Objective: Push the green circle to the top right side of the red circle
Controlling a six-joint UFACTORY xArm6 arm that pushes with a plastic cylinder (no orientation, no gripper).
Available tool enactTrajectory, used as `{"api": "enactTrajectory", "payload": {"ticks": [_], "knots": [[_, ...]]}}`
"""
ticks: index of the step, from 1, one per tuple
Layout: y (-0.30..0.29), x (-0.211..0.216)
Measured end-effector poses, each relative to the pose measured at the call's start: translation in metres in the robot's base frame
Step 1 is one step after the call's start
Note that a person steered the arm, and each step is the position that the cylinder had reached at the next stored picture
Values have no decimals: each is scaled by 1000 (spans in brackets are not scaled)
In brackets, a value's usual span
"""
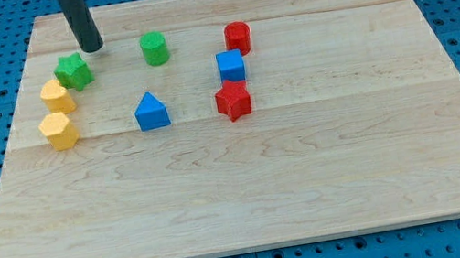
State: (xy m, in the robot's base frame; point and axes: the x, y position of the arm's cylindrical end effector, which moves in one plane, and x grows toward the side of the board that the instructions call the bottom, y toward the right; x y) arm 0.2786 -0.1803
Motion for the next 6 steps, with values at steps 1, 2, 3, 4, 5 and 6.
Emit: {"api": "enactTrajectory", "payload": {"ticks": [1,2,3,4,5,6], "knots": [[3,0],[10,22],[26,51],[133,-8],[264,-22],[291,-16]]}}
